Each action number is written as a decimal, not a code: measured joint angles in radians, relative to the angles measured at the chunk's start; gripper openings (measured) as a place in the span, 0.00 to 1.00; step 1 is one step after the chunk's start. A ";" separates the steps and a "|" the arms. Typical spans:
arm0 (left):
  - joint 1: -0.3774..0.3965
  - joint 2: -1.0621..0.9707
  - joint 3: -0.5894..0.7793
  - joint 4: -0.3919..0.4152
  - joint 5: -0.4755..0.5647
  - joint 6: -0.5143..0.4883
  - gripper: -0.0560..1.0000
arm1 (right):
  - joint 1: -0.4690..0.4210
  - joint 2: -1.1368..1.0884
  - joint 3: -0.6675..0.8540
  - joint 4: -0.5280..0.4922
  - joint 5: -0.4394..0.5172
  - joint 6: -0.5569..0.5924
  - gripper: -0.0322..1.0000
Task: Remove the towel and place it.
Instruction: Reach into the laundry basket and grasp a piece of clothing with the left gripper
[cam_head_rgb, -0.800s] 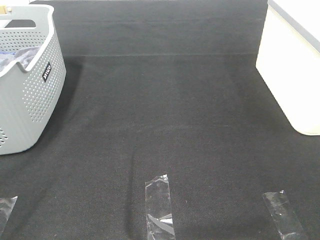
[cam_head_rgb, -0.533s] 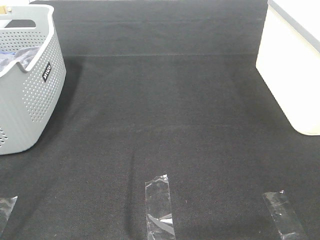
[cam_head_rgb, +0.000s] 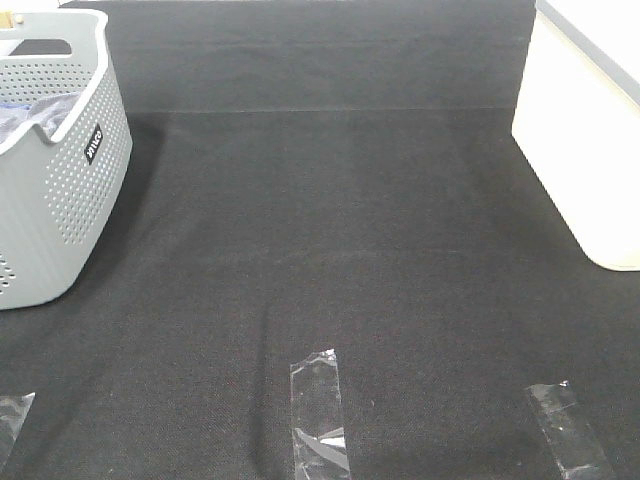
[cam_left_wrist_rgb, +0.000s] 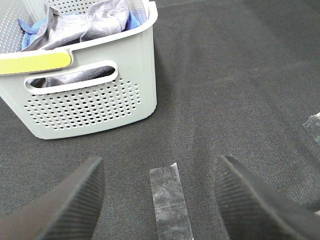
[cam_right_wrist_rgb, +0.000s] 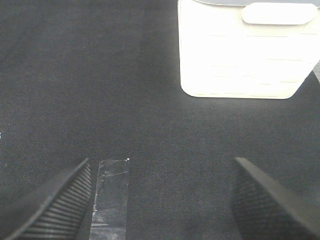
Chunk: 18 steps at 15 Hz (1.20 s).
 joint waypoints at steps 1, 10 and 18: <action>0.000 0.000 0.000 0.000 0.000 0.000 0.64 | 0.000 0.000 0.000 0.000 0.000 0.000 0.72; 0.000 0.000 0.000 0.000 0.000 0.000 0.64 | 0.000 0.000 0.000 0.000 0.000 0.000 0.72; 0.000 0.000 0.000 0.000 0.000 0.000 0.64 | 0.000 0.000 0.000 0.000 0.000 0.000 0.72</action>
